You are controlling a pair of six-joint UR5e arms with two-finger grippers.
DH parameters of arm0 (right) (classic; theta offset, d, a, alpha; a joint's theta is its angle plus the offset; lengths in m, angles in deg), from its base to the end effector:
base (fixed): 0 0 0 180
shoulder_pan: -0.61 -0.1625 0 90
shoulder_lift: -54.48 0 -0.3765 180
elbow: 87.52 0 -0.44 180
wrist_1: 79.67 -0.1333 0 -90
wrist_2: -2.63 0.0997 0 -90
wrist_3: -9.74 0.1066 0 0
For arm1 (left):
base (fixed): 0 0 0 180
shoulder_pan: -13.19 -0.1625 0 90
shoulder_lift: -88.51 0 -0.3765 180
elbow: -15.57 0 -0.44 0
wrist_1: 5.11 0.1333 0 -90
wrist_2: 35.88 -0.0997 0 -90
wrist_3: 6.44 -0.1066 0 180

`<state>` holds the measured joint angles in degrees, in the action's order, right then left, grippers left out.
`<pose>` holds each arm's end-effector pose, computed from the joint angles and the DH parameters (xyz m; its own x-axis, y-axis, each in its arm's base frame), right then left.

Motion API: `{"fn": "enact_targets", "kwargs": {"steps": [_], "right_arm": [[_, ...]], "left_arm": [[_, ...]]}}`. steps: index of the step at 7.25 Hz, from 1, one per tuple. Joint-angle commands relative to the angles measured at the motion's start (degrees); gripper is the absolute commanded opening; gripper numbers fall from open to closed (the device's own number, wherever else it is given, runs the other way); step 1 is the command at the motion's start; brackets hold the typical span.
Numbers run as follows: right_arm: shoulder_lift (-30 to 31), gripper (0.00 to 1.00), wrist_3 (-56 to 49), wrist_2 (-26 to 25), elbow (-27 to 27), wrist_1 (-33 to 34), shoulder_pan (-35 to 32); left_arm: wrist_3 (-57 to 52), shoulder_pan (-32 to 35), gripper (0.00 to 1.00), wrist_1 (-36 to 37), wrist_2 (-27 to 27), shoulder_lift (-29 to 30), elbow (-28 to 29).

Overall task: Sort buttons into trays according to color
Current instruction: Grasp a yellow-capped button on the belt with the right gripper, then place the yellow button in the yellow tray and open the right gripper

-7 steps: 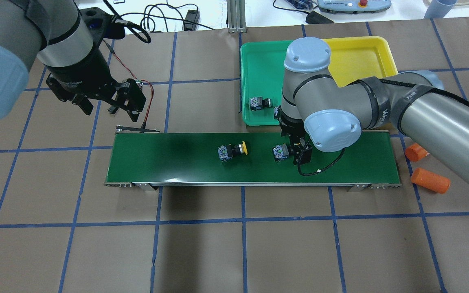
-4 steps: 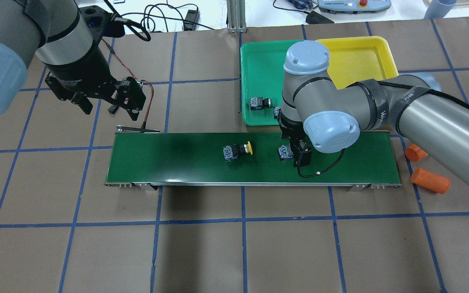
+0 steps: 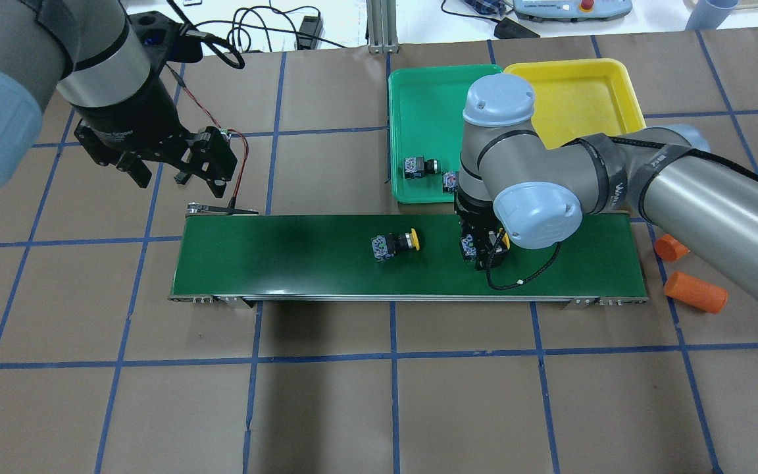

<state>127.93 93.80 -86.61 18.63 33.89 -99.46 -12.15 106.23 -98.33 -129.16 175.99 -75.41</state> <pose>0.2304 -0.5268 0.1646 -0.2736 0.9490 0.1566 0.9617 0.2724 0.0295 -0.1546 -0.5123 0.4412 -0.9866 0.1537 -0.0540 0.1519 0.9878 0.0349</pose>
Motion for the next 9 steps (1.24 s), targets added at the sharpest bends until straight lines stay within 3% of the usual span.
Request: {"fn": "enact_targets", "kwargs": {"steps": [1,4,6,8,9], "right_arm": [[1.42,0.0,-4.24,-0.15,-1.03,-0.26,3.73],[-0.4,0.0,-14.06,0.02,-8.57,-0.18,11.7],[-7.15,0.0,-20.57,-0.06,-12.97,2.79,17.34],[-13.32,0.0,-25.52,-0.06,-13.6,9.03,22.36],[-13.17,0.2,-27.0,-0.24,-13.43,9.14,22.63]], "left_arm": [[1.58,0.04,1.0,-0.03,0.2,0.51,0.54],[1.58,-0.05,1.0,0.41,-0.14,1.03,0.54],[1.58,-0.05,1.0,0.41,-0.32,0.86,0.54],[1.58,-0.05,1.0,0.5,-0.24,0.68,0.54],[1.58,-0.05,1.0,0.41,-0.15,0.94,0.63]]}}
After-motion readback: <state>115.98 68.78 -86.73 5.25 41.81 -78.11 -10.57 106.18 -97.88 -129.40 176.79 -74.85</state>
